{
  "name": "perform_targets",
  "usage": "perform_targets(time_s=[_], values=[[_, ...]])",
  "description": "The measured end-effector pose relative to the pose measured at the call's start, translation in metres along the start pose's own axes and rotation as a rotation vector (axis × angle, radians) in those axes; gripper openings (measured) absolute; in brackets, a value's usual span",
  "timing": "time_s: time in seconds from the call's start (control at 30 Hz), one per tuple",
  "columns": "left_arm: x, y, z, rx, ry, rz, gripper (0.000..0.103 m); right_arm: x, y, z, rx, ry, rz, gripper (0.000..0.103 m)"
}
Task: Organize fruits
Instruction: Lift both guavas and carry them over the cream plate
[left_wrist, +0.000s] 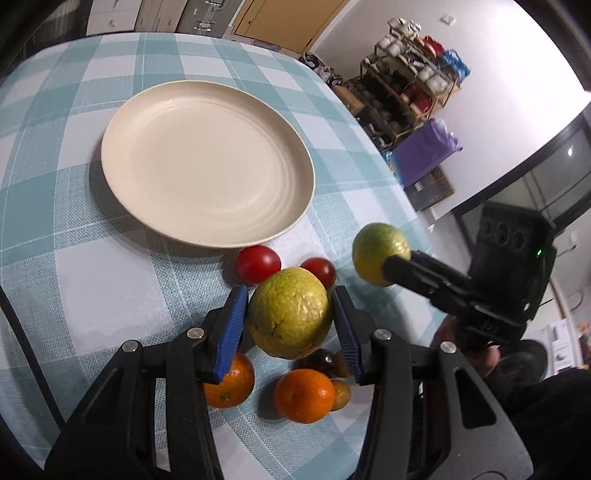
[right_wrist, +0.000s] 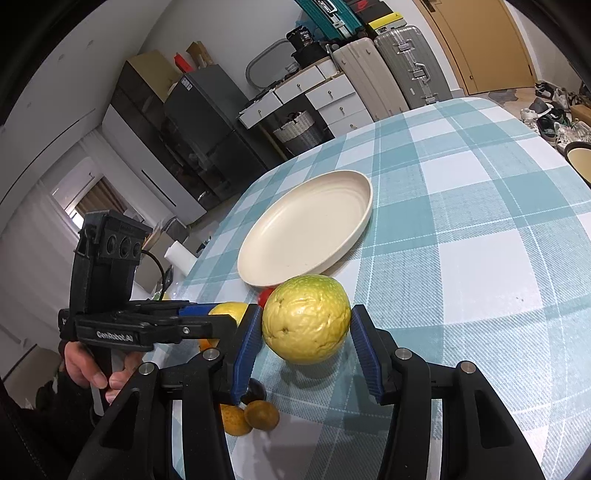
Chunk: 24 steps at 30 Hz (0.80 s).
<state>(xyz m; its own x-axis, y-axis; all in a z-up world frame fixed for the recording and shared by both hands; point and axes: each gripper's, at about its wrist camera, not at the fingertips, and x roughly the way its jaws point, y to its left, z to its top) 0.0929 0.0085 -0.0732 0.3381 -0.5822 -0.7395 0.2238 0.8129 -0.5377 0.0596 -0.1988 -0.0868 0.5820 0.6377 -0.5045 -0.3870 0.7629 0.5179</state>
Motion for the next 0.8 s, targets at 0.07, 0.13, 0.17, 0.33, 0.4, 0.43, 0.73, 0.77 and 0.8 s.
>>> perform_targets(time_s=[0.07,0.13,0.17,0.33,0.4,0.43,0.73,0.77,0.8], values=[[-0.004,0.005,0.003,-0.025,-0.013,-0.039,0.044,0.003,0.002,0.002,-0.011,0.005,-0.004,0.05],[-0.009,0.009,0.008,-0.048,-0.023,-0.07,0.044,0.005,0.005,0.006,-0.016,0.005,0.002,0.05],[-0.01,0.011,0.01,-0.055,-0.028,-0.083,0.044,0.006,0.005,0.007,-0.018,0.003,0.004,0.05],[-0.023,0.019,0.026,-0.095,-0.064,-0.151,0.044,0.015,0.009,0.012,-0.031,0.016,0.012,0.05],[-0.029,0.019,0.035,-0.09,-0.076,-0.158,0.044,0.018,0.01,0.015,-0.035,0.02,0.015,0.05],[-0.031,0.019,0.037,-0.087,-0.083,-0.155,0.044,0.019,0.011,0.016,-0.037,0.02,0.016,0.05],[-0.047,0.023,0.082,-0.085,-0.142,-0.121,0.044,0.031,0.012,0.05,-0.046,0.013,0.037,0.05],[-0.048,0.025,0.087,-0.086,-0.146,-0.113,0.044,0.034,0.013,0.056,-0.05,0.015,0.038,0.05],[-0.049,0.026,0.093,-0.085,-0.15,-0.105,0.044,0.036,0.014,0.06,-0.054,0.016,0.039,0.05]])
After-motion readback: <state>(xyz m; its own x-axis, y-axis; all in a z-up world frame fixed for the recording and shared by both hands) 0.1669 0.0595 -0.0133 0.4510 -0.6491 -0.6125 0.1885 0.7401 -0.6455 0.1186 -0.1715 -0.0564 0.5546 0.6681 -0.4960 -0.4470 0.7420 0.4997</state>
